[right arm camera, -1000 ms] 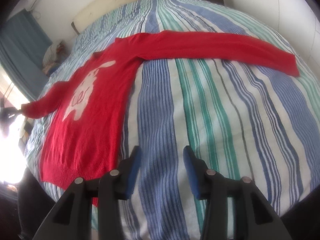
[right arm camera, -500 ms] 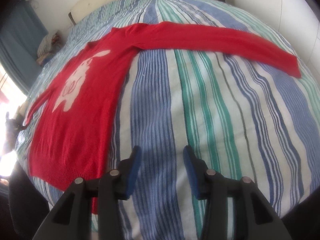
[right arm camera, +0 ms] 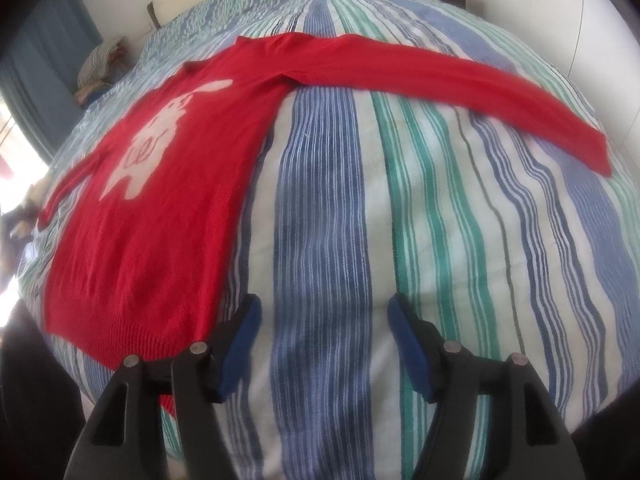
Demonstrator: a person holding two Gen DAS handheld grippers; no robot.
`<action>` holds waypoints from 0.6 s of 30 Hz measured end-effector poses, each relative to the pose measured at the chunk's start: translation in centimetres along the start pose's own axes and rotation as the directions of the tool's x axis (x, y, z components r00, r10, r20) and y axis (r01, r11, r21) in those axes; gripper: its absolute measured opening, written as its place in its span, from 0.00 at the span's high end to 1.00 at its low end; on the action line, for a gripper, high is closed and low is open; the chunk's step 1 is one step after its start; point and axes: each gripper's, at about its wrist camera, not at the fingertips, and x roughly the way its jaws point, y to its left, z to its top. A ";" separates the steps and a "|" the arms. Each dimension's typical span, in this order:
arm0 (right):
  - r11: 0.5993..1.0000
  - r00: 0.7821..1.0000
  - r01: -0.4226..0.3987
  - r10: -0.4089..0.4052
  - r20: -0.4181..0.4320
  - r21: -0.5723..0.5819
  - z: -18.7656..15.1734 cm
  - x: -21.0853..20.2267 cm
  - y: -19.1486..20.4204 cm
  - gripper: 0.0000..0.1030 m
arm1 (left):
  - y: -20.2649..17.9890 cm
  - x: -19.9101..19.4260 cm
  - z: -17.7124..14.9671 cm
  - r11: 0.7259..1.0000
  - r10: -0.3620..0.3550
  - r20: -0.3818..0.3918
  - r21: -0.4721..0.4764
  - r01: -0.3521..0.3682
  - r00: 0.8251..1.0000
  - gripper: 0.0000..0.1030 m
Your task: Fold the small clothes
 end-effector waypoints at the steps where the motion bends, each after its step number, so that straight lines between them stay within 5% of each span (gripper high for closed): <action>1: 1.000 1.000 0.002 -0.002 0.001 -0.002 0.0 0.0 0.1 0.36 | 0.7 0.2 0.1 0.999 -0.020 -0.001 -0.037 0.020 1.000 0.24; 4: 1.000 1.000 -0.004 0.004 0.004 0.008 -0.1 0.0 -0.1 0.36 | 1.6 0.9 0.1 0.994 -0.070 -0.010 -0.090 0.069 0.998 0.25; 8: 1.000 1.000 -0.003 0.003 0.005 0.013 -0.1 0.0 -0.2 0.36 | -0.3 2.3 -0.3 0.997 -0.080 -0.042 -0.027 0.079 0.996 0.25; 10: 1.000 1.000 0.003 -0.003 0.003 0.007 -0.1 0.1 -0.1 0.36 | -1.2 3.0 -0.4 0.997 -0.073 -0.038 -0.009 0.073 0.997 0.39; 12: 1.000 1.000 0.008 -0.008 0.001 0.001 -0.1 0.2 0.0 0.35 | -1.5 3.8 -0.5 0.999 -0.035 -0.053 -0.008 0.035 0.998 0.96; 18: 1.000 1.000 0.012 -0.012 0.002 -0.008 -0.1 0.3 0.2 0.34 | -1.1 2.3 -0.7 0.984 0.165 -0.039 0.079 -0.162 0.986 0.99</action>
